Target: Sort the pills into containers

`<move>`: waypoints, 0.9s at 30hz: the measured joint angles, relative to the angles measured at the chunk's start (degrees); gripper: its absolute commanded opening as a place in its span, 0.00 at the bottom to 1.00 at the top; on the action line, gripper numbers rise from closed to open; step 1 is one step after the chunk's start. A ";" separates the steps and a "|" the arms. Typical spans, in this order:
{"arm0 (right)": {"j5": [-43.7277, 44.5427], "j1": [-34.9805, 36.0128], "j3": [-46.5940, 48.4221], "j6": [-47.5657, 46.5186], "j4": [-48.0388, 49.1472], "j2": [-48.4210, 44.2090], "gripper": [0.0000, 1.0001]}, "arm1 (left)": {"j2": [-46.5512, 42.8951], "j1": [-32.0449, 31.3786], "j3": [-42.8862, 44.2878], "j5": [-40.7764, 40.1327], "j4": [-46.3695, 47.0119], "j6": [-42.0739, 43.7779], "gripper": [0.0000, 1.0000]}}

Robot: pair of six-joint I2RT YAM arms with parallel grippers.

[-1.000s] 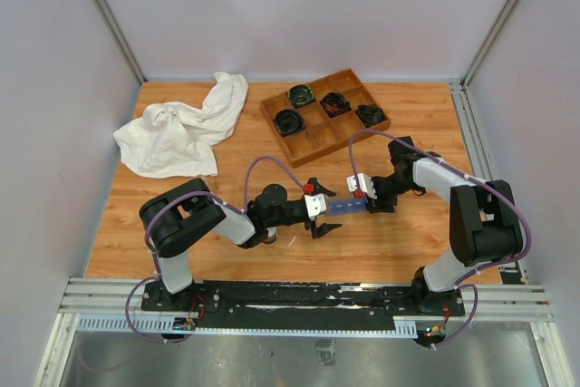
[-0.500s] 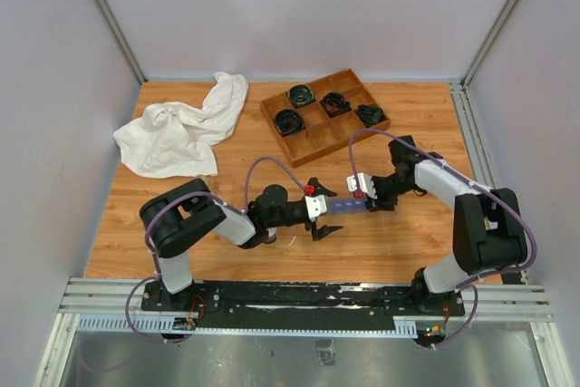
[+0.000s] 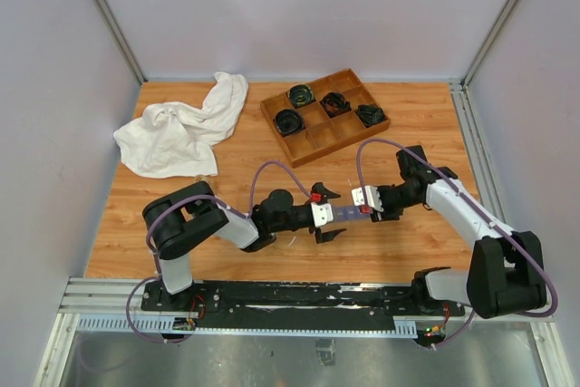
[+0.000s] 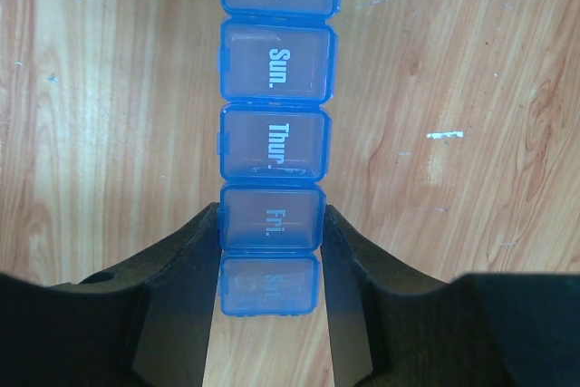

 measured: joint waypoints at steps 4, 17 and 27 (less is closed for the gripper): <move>0.02 0.87 -0.52 0.00 -0.48 -1.09 0.19 | 0.59 -0.50 1.11 -1.75 -1.57 0.94 0.97; 0.09 2.32 -0.55 0.15 -1.51 -4.15 0.18 | 2.47 -1.11 5.90 -3.96 -9.20 1.75 0.61; 0.50 2.86 -0.55 0.74 -1.11 -4.17 0.19 | 2.51 -1.53 5.92 -2.82 -11.28 1.27 0.10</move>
